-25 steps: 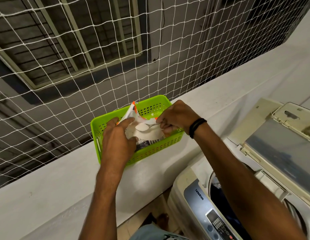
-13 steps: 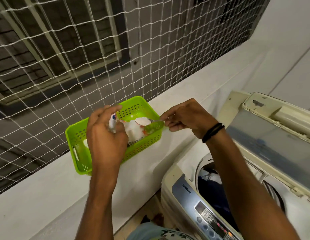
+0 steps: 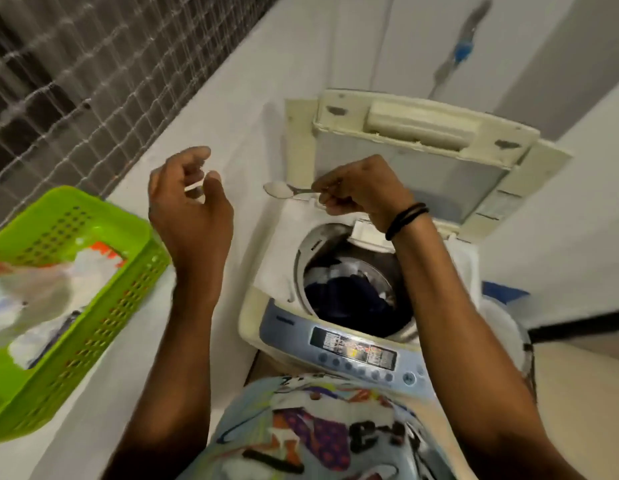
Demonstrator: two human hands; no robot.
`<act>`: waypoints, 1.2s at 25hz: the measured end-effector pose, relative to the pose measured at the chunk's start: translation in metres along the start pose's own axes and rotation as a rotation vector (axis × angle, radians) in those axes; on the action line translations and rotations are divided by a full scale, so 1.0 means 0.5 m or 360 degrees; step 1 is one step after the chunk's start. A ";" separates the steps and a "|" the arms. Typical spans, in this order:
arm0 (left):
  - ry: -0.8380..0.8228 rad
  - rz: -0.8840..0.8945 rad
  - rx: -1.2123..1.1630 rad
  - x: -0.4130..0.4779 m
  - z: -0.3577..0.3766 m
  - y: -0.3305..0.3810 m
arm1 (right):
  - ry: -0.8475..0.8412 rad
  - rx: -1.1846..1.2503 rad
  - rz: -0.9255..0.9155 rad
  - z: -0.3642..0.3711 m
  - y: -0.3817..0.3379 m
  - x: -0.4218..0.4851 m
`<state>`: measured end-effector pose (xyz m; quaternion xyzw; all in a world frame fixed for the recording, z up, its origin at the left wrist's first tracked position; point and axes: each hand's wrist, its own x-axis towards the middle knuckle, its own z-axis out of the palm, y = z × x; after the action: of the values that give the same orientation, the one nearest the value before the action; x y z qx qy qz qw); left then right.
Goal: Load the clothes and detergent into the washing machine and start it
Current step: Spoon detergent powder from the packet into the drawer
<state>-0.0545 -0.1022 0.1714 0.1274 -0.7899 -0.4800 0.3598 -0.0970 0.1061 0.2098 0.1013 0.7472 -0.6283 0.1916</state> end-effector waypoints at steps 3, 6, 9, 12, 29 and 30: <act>-0.0336 -0.0097 0.0005 -0.023 0.114 -0.034 | 0.0284 0.0094 0.0059 -0.090 0.083 0.031; -0.0694 -0.0169 0.0060 -0.064 0.227 -0.061 | 0.0572 0.0152 0.0205 -0.175 0.182 0.081; -0.1012 -0.0378 0.0126 -0.110 0.334 -0.096 | 0.0723 0.0073 0.0328 -0.236 0.273 0.126; -0.1260 -0.0715 0.0132 -0.149 0.426 -0.141 | 0.0832 -0.0017 0.0459 -0.280 0.383 0.201; -0.1671 -0.0733 0.0507 -0.244 0.594 -0.271 | 0.0896 -0.0898 -0.0009 -0.153 0.576 0.260; -0.1681 -0.0748 0.0505 -0.242 0.592 -0.265 | 0.0933 -0.0901 -0.0025 -0.154 0.575 0.259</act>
<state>-0.1923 0.0938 -0.0780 0.0951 -0.8746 -0.4212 -0.2206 -0.1139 0.2246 -0.0919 0.2137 0.9143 -0.3438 -0.0139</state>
